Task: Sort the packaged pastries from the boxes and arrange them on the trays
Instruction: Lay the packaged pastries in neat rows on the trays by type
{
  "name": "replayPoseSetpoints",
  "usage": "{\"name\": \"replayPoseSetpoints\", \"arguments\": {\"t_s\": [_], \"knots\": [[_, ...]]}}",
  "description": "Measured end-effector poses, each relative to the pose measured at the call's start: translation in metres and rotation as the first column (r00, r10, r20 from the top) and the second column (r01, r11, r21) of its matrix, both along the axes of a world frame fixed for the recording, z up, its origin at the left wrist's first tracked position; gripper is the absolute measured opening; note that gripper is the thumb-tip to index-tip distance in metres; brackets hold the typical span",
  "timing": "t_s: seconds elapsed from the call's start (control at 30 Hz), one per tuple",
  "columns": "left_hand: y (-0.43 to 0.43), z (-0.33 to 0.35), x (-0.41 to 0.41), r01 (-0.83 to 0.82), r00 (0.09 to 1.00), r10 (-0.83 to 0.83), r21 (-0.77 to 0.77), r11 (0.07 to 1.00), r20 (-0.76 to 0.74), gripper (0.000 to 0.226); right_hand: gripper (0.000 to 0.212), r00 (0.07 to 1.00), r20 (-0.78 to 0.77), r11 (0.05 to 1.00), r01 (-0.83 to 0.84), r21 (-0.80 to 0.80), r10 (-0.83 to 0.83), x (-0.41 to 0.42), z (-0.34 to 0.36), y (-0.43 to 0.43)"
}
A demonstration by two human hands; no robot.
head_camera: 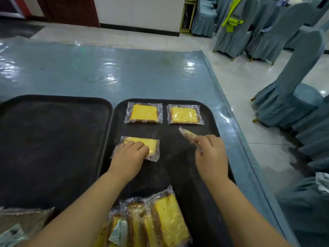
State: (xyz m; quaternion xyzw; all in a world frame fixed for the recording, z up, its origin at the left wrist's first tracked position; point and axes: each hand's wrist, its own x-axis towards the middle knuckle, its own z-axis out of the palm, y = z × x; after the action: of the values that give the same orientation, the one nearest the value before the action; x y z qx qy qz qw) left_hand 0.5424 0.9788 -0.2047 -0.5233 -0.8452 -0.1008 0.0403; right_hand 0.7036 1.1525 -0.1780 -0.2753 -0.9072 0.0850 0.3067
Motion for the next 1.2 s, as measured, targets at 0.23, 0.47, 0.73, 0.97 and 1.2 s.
{"name": "replayPoseSetpoints", "arguments": {"t_s": [0.23,0.47,0.73,0.97,1.2], "knots": [[-0.011,-0.011,0.007,-0.048,0.952,0.079,-0.11,0.993,0.296,0.035,0.039,0.805,0.499,0.94,-0.208,-0.272,0.322,-0.002,-0.03,-0.021],[-0.012,-0.013,0.014,-0.041,0.913,0.173,-0.338,0.94,0.369,0.055,0.064,0.706,0.66,0.935,-0.007,-0.356,0.256,0.016,-0.036,-0.022],[0.001,-0.018,0.001,-0.011,0.936,0.146,-0.388,0.922,0.319,0.118,0.065,0.655,0.706,0.937,-0.012,-0.349,0.271,-0.009,-0.043,0.0],[0.022,-0.021,-0.02,-0.021,0.941,0.146,-0.377,0.926,0.305,0.102,0.066,0.669,0.701,0.945,-0.002,-0.328,0.245,-0.036,-0.045,0.033],[0.032,-0.019,-0.03,-0.011,0.934,0.144,-0.377,0.926,0.327,0.058,0.065,0.689,0.679,0.935,0.008,-0.355,0.252,-0.04,-0.043,0.039]]}}
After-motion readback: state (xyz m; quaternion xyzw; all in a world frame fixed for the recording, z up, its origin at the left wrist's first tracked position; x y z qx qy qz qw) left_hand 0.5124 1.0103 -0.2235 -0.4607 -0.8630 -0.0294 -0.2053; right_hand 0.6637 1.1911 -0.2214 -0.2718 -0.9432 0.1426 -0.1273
